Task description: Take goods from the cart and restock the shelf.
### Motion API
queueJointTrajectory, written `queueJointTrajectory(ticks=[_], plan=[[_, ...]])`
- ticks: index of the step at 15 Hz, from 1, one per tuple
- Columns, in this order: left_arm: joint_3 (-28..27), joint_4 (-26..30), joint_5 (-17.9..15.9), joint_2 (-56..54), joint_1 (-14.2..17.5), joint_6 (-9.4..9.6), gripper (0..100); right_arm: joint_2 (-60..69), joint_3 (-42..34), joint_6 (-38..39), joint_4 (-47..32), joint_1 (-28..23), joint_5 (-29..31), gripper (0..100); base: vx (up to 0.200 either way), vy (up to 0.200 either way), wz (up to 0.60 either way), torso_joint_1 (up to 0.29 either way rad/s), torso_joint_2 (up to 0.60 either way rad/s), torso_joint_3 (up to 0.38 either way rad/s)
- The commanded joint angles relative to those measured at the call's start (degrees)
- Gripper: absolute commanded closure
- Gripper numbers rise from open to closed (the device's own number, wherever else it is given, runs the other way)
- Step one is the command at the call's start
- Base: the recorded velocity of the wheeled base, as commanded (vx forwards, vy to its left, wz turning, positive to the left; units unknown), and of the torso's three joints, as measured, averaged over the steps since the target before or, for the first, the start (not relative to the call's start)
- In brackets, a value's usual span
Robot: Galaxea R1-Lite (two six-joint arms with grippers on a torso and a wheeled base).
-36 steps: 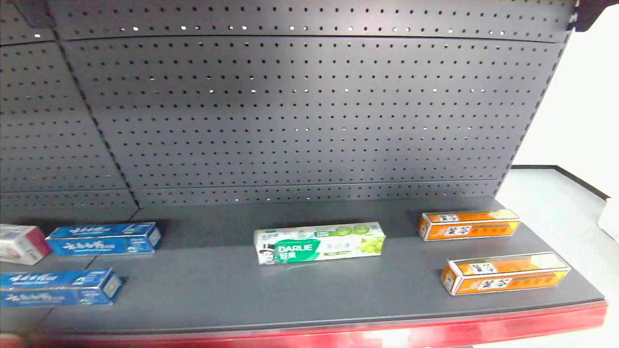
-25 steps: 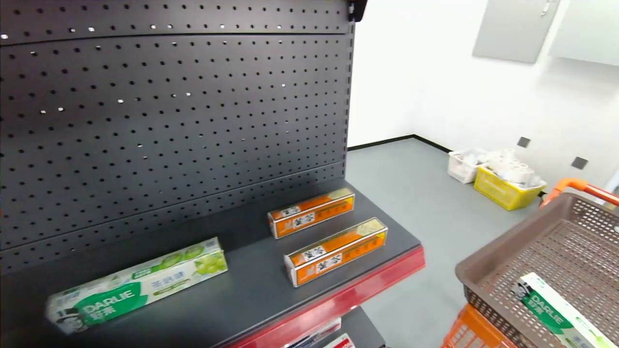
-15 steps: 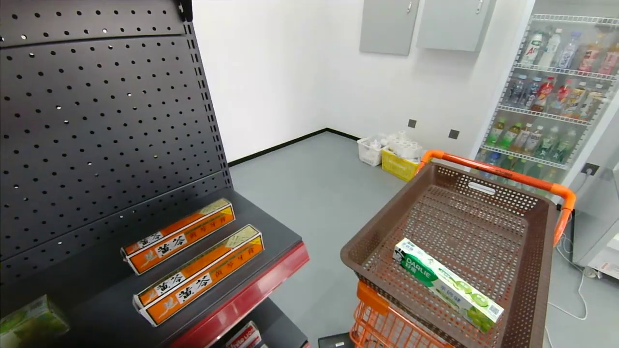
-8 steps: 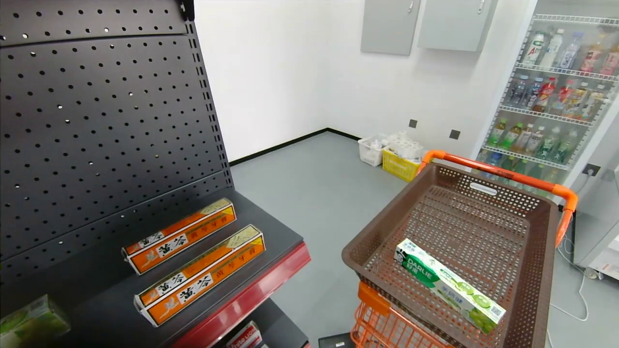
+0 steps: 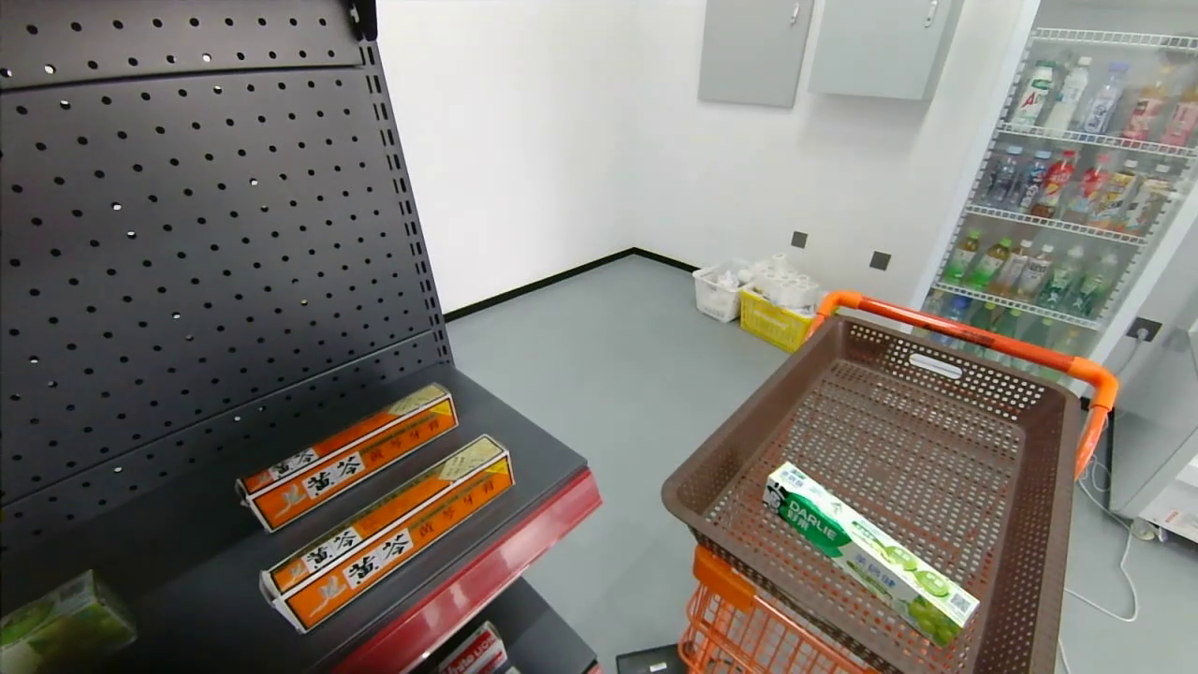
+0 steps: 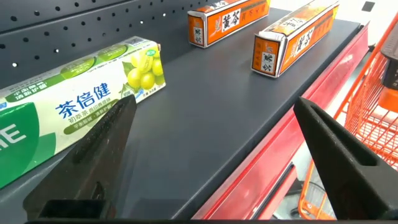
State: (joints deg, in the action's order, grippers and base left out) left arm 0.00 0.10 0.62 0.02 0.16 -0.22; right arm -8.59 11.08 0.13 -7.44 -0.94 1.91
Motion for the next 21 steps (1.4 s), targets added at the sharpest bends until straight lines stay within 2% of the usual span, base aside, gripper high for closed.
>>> queueJointTrajectory(ticks=[1, 3, 4, 6, 7, 9, 12, 13, 17, 21], plan=[[0.0, 0.0, -0.1, 0.0, 0.0, 0.04, 0, -17.9, 10.6, 0.7, -2.8, -2.5, 2.3, 0, 0.000, 0.000, 0.00, 0.000, 0.00, 0.000], [0.0, 0.0, 0.0, 0.0, 0.0, 0.04, 0, -33.6, 20.4, 3.3, 0.7, -4.1, 2.3, 0, 0.000, 0.000, 0.00, 0.000, 0.00, 0.000], [0.0, 0.0, 0.0, 0.0, 0.0, -0.04, 0, -39.0, 23.5, 2.4, 2.2, -2.8, 0.5, 0, 0.000, 0.000, 0.00, 0.000, 0.00, 0.000], [0.0, 0.0, 0.0, 0.0, 0.0, -0.04, 0, -48.6, 26.6, -5.3, 2.8, -1.8, -4.6, 0, 0.000, 0.000, 0.00, 0.000, 0.00, 0.000], [0.0, 0.0, 0.0, 0.0, 0.0, 0.04, 0, -50.5, 27.8, -5.9, 2.5, -1.9, -5.5, 0, 0.000, 0.000, 0.00, 0.000, 0.00, 0.000], [0.0, 0.0, 0.0, 0.0, 0.0, -0.04, 0, -59.3, 33.7, -6.8, -2.0, -1.8, -13.5, 0, 0.000, 0.000, 0.00, 0.000, 0.00, 0.000], [0.0, 0.0, 0.0, 0.0, 0.0, -0.04, 0, -65.1, 38.5, -12.7, -9.3, -0.6, -14.0, 0, 0.000, 0.000, 0.00, 0.000, 0.00, 0.000], [0.0, 0.0, 0.0, 0.0, 0.0, -0.04, 0, -69.2, 40.4, -17.3, -10.6, -0.6, -14.5, 0, 0.000, 0.000, 0.00, 0.000, 0.00, 0.000], [0.0, 0.0, 0.0, 0.0, 0.0, -0.04, 0, -77.8, 44.0, -23.9, -10.3, 1.9, -17.7, 0, 0.000, 0.000, 0.00, 0.000, 0.00, 0.000], [0.0, 0.0, 0.0, 0.0, 0.0, -0.04, 0, -85.4, 46.4, -25.1, -8.5, 5.8, -17.6, 0, 0.000, 0.000, 0.00, 0.000, 0.00, 0.000]])
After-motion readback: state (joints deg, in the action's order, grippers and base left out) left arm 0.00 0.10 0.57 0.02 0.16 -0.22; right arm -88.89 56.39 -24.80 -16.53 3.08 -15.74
